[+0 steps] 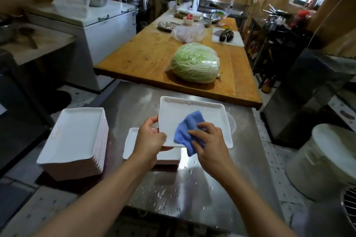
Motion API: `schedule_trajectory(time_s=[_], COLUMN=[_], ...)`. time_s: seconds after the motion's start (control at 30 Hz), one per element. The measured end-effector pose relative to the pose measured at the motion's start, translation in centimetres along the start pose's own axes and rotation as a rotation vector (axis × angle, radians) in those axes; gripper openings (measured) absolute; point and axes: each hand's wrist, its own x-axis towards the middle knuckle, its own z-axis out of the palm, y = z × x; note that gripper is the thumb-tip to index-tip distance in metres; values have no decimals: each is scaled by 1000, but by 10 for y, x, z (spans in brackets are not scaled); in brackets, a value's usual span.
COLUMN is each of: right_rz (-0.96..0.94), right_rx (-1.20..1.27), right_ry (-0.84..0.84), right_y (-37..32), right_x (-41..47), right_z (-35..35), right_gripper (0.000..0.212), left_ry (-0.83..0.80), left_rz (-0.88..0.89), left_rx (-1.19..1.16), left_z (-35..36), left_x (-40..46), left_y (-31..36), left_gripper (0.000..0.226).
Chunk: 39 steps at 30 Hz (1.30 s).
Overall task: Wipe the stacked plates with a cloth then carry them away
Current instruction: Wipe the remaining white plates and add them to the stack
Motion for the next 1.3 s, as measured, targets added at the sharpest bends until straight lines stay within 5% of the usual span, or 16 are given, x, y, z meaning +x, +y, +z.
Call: schedule_trajectory(time_s=[0.23,0.6,0.93,1.3], right_rz=[-191,-300,29,-138], right_rx=[50,-304,-464,-262], right_ry=[82,169,213,68], right_y=[-79,-142,-90,-64], right_x=[7,19,0,-47], right_z=[32,39,7,-9], right_gripper=[19,30,34,11], left_ry=[-125,-102,-104,-49], left_rz=[44,53,73,-45], left_rx=[32,55,-115,-256], left_z=[-38,-100,-133,-111], left_x=[-33,-57,-67,-60], left_y=[6,30,40,41], left_gripper=[52,52,48,39])
